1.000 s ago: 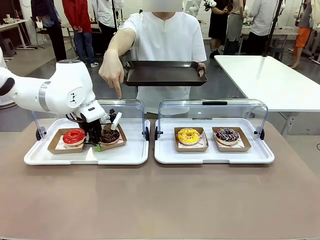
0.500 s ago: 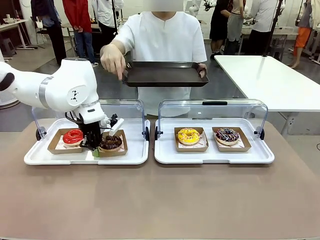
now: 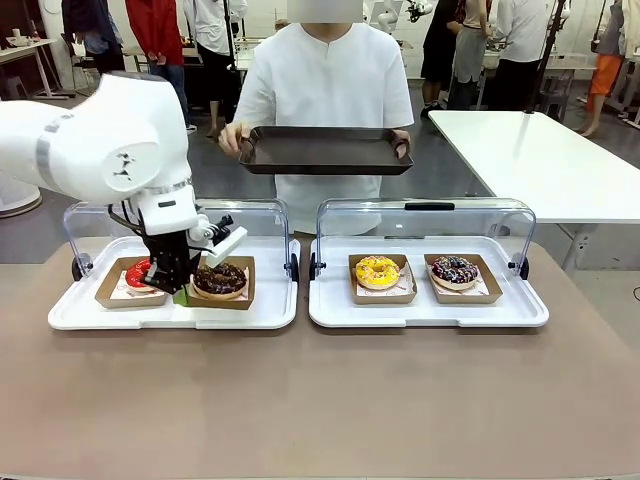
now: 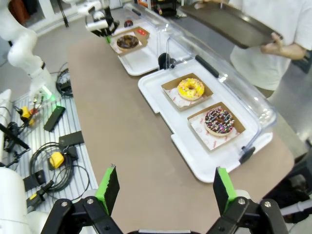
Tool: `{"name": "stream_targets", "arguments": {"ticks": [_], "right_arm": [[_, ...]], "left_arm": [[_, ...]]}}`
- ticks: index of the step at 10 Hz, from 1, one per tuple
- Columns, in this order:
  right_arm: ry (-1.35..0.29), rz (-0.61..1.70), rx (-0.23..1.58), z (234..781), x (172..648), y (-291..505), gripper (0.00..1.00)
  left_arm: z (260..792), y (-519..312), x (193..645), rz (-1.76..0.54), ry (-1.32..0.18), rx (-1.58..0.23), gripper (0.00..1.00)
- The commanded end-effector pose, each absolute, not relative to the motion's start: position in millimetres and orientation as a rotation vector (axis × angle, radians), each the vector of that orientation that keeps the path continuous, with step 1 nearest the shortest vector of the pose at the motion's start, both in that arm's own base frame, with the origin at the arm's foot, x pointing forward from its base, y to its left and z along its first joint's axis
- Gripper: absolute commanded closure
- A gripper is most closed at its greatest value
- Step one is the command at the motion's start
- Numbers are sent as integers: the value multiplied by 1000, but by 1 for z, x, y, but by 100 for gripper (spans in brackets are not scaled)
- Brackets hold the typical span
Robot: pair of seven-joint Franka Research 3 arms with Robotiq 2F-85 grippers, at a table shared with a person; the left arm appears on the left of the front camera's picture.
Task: Provide the desired donut to the person.
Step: Pick up and lift the Paper togo box containing the Donut pointed at by the person.
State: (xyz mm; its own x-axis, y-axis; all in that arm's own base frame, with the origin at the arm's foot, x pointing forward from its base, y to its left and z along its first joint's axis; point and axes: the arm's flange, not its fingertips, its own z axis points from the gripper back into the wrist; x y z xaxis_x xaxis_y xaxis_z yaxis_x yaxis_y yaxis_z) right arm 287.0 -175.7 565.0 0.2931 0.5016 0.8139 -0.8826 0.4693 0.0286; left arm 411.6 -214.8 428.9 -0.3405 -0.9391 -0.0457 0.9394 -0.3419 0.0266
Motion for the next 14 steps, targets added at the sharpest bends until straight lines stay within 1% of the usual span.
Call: {"name": "stream_targets", "arguments": {"ticks": [1,4,7,9,10,11,14], "right_arm": [[-860,991,546,565,288,-176,0],[-860,991,546,565,288,-176,0],[-860,991,546,565,288,-176,0],[-860,991,546,565,288,-176,0],[-860,991,546,565,288,-176,0],[-860,991,546,565,288,-176,0],[-860,991,546,565,288,-176,0]], "left_arm": [[455,-217,383,-1905,-1,141,100],[507,-240,358,-1914,-5,160,100],[541,-257,350,-1907,-32,197,100],[548,-254,351,-1893,-41,172,100],[547,-251,350,-1870,-22,177,100],[548,-255,348,-1921,-54,172,100],[548,-255,348,-1921,-54,172,100]]}}
